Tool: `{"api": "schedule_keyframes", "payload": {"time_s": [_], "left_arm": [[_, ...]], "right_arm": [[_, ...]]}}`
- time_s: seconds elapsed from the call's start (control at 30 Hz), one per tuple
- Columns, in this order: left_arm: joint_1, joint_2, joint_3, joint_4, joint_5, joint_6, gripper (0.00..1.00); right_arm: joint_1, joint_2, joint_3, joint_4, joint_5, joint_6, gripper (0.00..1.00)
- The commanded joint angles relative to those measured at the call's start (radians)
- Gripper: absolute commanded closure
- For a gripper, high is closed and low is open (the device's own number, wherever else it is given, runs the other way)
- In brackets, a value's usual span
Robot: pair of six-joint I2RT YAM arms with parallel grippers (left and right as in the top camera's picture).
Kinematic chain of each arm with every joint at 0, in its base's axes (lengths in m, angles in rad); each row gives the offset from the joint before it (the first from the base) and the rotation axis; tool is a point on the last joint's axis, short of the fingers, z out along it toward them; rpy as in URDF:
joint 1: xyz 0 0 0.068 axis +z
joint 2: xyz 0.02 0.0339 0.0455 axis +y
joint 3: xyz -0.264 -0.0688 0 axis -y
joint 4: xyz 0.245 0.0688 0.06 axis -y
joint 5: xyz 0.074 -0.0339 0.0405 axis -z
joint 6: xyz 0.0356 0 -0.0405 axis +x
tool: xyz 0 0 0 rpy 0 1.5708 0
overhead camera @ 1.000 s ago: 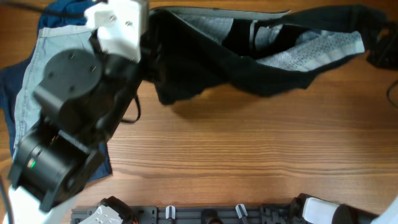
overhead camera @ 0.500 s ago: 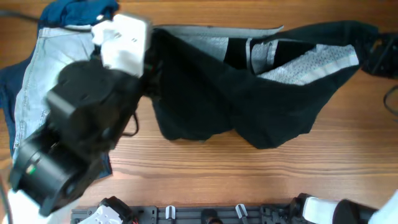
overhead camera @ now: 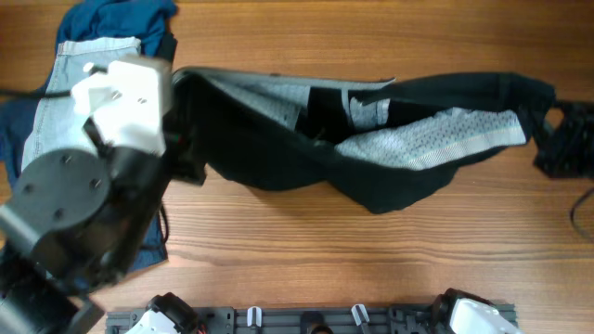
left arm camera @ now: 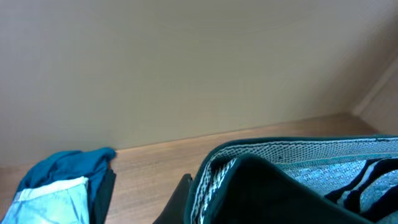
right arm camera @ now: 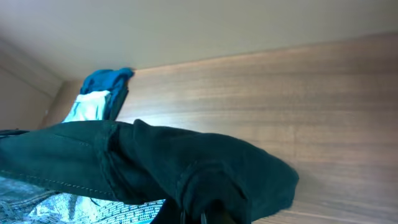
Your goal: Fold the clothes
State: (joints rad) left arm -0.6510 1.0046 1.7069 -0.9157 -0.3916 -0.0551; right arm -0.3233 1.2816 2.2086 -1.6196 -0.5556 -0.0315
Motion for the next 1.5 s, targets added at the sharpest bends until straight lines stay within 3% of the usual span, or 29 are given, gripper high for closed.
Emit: {"api": "schedule_keyframes", "payload": {"time_s": [0.0, 0.23, 0.33, 0.6, 0.73, 0.87, 0.97, 1.0, 1.03, 1.13, 1.27, 1.33, 1.47], "left_arm": [[0.02, -0.027, 0.014, -0.018, -0.141, -0.036, 0.96], [0.063, 0.238, 0.014, 0.041, -0.153, -0.047, 0.96], [0.173, 0.5, 0.014, 0.144, -0.139, -0.188, 0.96], [0.239, 1.024, 0.014, 0.546, -0.044, -0.193, 0.96], [0.239, 1.167, 0.014, 0.644, -0.005, -0.223, 0.96], [0.241, 1.199, 0.014, 0.692, -0.006, -0.223, 0.96], [0.267, 1.2, 0.014, 0.908, -0.005, -0.223, 0.96], [0.275, 1.2, 0.014, 0.978, -0.005, -0.223, 0.71], [0.283, 1.2, 0.014, 1.069, -0.005, -0.223, 0.0], [0.29, 1.2, 0.014, 1.136, -0.01, -0.222, 0.0], [0.296, 1.198, 0.014, 1.064, -0.009, -0.222, 0.0], [0.294, 1.178, 0.014, 0.909, 0.028, -0.222, 0.0], [0.294, 1.149, 0.014, 0.601, 0.216, -0.222, 0.0]], "right_arm": [[-0.021, -0.001, 0.006, 0.012, 0.117, 0.008, 0.96], [-0.016, 0.286, 0.006, 0.097, 0.082, 0.009, 0.96], [0.064, 0.537, 0.006, 0.271, 0.082, 0.008, 0.95], [0.244, 1.034, 0.006, 0.674, 0.108, 0.064, 0.96], [0.274, 1.15, 0.005, 0.757, 0.202, 0.091, 0.96], [0.274, 1.169, 0.005, 0.843, 0.223, 0.121, 0.96], [0.279, 1.169, 0.005, 1.103, 0.223, 0.171, 0.94], [0.286, 1.169, 0.005, 1.186, 0.216, 0.175, 0.51], [0.292, 1.169, 0.005, 1.238, 0.219, 0.198, 0.01], [0.295, 1.167, 0.006, 1.294, 0.218, 0.251, 0.0], [0.291, 1.126, 0.006, 1.173, 0.216, 0.242, 0.01], [0.294, 1.075, 0.006, 1.028, 0.206, 0.24, 0.0], [0.36, 1.081, 0.005, 0.921, 0.217, 0.195, 0.02]]}}
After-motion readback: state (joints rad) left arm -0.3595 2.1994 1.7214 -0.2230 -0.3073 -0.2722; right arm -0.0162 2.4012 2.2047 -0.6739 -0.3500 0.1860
